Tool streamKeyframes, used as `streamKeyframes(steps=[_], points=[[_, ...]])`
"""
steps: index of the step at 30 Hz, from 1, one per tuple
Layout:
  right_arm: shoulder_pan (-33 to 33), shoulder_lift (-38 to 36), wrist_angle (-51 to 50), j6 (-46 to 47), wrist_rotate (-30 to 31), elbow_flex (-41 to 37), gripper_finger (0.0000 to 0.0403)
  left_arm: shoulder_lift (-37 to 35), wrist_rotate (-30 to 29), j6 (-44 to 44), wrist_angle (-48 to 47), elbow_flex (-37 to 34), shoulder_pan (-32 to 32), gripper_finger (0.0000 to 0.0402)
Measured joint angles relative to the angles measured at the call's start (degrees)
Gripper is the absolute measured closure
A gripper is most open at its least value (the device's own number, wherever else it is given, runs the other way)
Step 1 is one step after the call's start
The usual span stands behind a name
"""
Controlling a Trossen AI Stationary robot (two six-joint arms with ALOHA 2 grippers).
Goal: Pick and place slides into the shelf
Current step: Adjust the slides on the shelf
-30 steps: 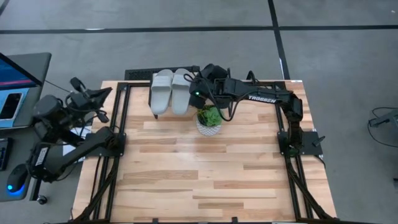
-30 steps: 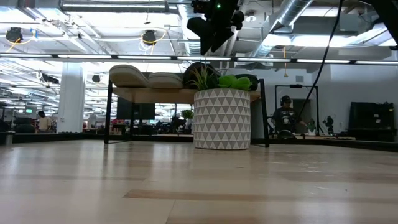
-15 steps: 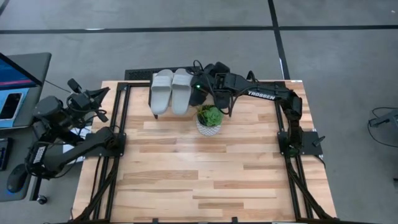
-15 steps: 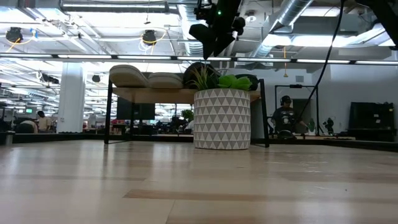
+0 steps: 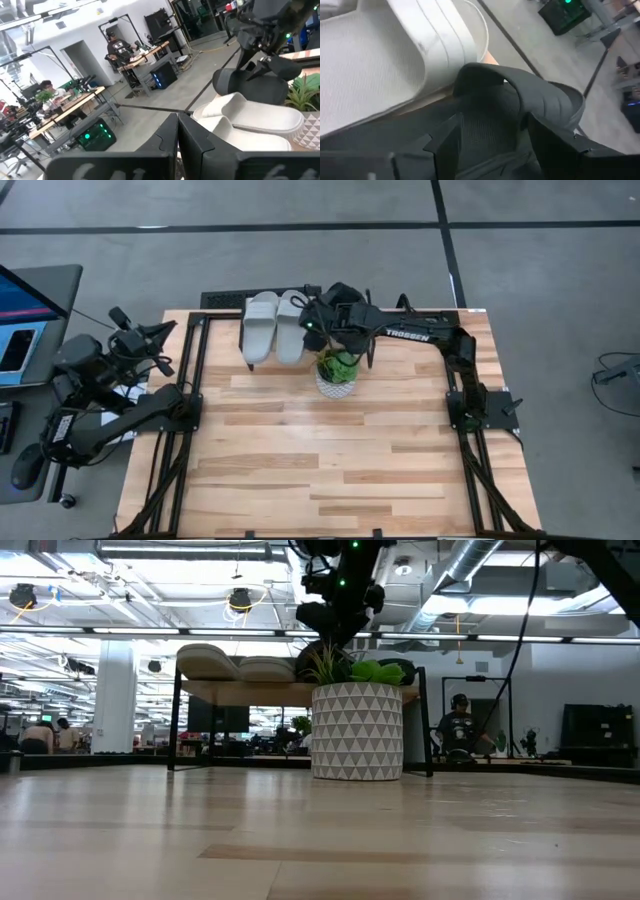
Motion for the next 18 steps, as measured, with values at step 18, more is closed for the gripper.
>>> streamKeyframes(steps=[18], points=[[-2.0, 0.1, 0.6, 0.1, 4.6, -0.1, 0.0213, 0.0, -0.3, 0.0, -1.5, 0.0, 0.0, 0.0401]])
